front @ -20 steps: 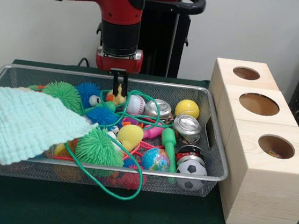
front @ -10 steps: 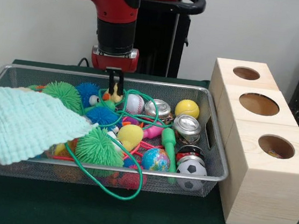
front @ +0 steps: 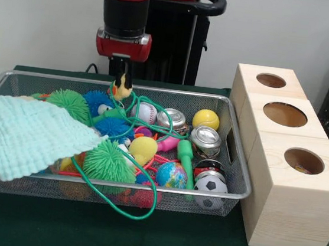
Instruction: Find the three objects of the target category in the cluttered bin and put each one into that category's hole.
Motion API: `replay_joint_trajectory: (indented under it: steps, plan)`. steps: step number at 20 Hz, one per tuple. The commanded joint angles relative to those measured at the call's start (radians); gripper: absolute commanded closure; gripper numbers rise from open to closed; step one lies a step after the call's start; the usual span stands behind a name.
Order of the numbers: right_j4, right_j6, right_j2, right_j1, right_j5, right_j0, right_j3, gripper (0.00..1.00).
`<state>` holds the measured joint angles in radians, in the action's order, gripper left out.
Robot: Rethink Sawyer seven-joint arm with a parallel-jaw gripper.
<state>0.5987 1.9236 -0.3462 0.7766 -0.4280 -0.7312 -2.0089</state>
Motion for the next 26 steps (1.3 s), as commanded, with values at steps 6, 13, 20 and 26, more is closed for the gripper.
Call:
replay_joint_trajectory:
  steps: [6,13,20,26]
  plan:
    - [-0.186,0.043,-0.057,0.201,-0.211,0.130,-0.059,1.00]
    - [-0.227,0.101,-0.164,0.147,0.173,0.115,-0.091,1.00]
    - [-0.086,0.061,-0.571,-0.133,0.548,-0.163,-0.048,1.00]
    - [-0.081,0.080,-0.670,-0.185,0.502,-0.223,-0.047,1.00]
